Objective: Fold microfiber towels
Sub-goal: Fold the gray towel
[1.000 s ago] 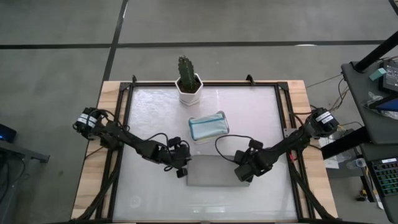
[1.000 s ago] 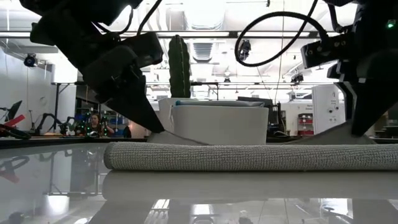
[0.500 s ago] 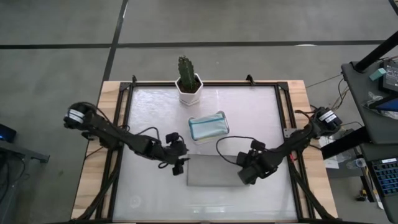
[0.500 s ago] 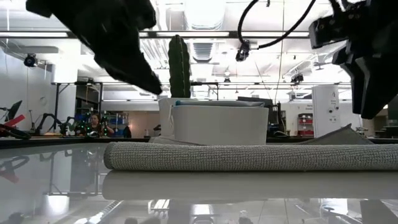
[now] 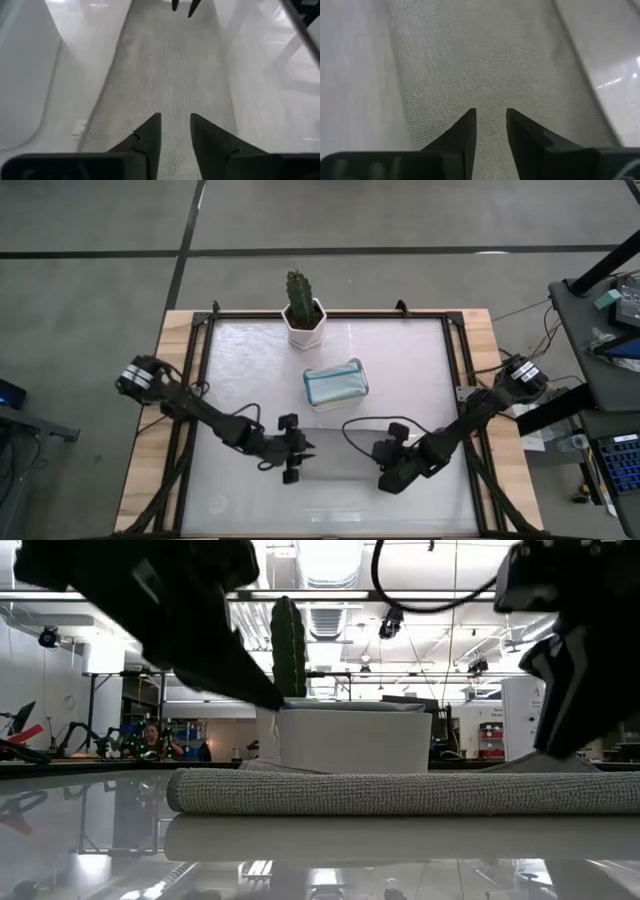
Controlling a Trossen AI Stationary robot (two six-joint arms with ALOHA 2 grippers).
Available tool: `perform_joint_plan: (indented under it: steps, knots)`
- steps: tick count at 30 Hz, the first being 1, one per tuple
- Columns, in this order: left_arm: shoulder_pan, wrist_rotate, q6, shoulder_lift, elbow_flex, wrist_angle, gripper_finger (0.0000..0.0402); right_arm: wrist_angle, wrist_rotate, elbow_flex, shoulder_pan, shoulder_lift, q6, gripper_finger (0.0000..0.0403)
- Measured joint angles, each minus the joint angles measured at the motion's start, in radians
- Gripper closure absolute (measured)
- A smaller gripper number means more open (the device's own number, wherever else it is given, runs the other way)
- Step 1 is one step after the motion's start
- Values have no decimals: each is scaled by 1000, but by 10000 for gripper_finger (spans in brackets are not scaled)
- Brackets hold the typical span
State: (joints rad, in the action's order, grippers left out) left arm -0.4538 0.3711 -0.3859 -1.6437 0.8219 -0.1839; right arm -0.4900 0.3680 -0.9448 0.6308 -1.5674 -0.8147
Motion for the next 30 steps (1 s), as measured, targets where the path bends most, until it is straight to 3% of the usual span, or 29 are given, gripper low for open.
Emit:
perform_joint_plan:
  steps: [7,16,23,30]
  knots:
    - [9,8,-19,-110,3,-59,353,58,6,26,0,-65,-5,305]
    - [22,21,-93,-187,3,-29,373,55,63,27,-1,-95,23,305]
    - [20,30,-247,-167,2,80,373,39,80,21,-5,-91,83,305]
    - [15,0,-206,-103,-4,106,373,-11,77,-4,-5,-65,62,305]
